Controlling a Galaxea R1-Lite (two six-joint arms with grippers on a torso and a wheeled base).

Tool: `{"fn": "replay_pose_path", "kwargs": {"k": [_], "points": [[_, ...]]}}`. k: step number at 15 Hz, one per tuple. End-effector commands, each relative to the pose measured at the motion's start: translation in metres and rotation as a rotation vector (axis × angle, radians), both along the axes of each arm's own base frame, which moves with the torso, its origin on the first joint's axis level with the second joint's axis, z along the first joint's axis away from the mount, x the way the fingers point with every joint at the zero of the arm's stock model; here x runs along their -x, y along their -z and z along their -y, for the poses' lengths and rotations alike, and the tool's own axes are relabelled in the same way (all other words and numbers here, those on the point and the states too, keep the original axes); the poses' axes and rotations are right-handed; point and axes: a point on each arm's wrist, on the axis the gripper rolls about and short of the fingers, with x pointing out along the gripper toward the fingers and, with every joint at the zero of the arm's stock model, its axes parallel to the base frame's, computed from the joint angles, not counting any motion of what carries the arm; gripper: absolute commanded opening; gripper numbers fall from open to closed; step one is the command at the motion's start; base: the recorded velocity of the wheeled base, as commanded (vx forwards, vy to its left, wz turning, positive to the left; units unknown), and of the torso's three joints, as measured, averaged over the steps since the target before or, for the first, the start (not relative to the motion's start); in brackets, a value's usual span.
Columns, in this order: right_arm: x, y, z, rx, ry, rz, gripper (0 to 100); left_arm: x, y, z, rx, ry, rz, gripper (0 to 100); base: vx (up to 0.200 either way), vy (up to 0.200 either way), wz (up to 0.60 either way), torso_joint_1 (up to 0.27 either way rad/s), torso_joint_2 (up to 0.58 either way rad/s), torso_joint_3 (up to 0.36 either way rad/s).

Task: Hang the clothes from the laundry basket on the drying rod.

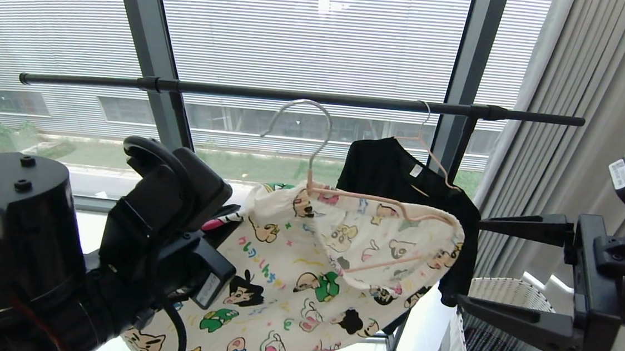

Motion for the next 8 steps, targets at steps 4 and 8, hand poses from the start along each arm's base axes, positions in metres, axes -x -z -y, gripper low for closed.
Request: {"fn": "replay_pose_path", "kwargs": {"k": [4,8], "points": [[0.007,-0.014,0.003,0.153,-0.141,0.044,100,0.016,0.016,0.038,-0.051,0.203,-0.053,0,0.0,0.0,0.0,0.0,0.0,0.0],[0.008,-0.006,-0.006,0.271,-0.244,-0.002,100,0.021,0.016,0.048,-0.064,0.29,-0.055,0,0.0,0.0,0.0,0.0,0.0,0.0]]}}
